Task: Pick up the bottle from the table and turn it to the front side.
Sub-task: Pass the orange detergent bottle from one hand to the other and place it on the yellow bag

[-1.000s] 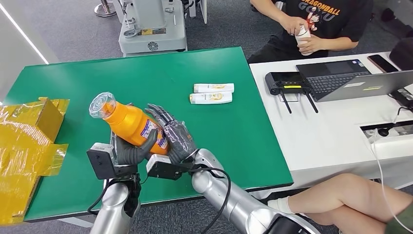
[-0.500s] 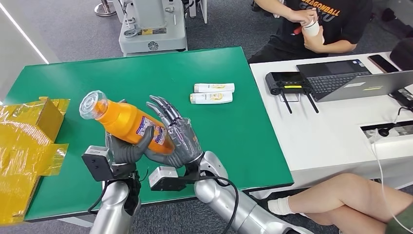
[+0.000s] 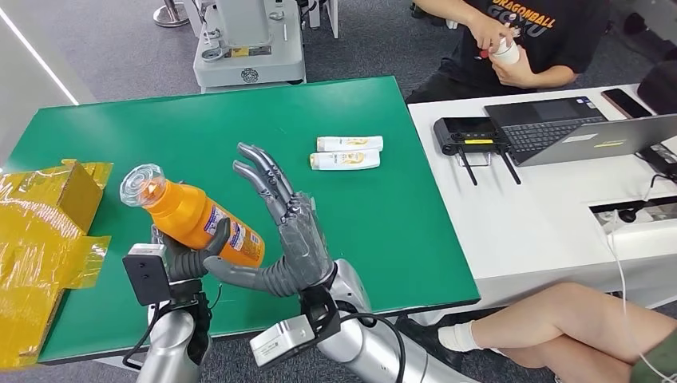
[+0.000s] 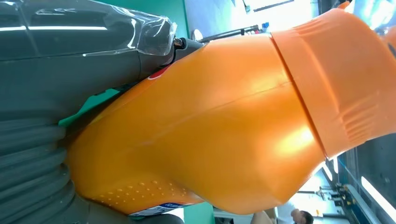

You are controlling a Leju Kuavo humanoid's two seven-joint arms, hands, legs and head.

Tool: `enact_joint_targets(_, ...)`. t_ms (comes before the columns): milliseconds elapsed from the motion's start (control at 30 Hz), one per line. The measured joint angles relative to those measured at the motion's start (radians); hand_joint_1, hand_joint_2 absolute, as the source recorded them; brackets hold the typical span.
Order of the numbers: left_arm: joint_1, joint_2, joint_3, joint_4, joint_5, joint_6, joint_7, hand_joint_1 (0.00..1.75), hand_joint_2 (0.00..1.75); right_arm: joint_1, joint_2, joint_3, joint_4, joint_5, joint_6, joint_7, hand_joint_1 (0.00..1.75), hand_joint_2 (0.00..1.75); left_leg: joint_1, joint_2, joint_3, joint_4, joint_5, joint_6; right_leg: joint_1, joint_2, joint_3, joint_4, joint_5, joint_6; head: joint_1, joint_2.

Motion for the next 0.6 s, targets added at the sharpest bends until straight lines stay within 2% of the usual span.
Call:
enact_joint_targets(367,0.019,0.008,0.018,-0.019,-0.028,0.019,0.000,1.75,1.75,0.013,-0.003,0.001,-0.015,-0.038,-0.002,-0.022,0.00,1.75,0.000,0.000,0.000,0.000,0.000,0.000,0.000,0.000,0.000,0.000,0.000,0.000,0.000,0.000)
enact_joint_targets(600,0.023,0.030,0.062,-0.099,-0.135,0.138,-0.003,1.75,1.75,0.094,-0.011,-0.009,-0.088,-0.035,-0.047,-0.033,0.00,1.75,0.000,0.000,0.000,0.000,-0.001,-0.001,0.000,0.000,0.000,0.000,0.000,0.000,0.000,0.000)
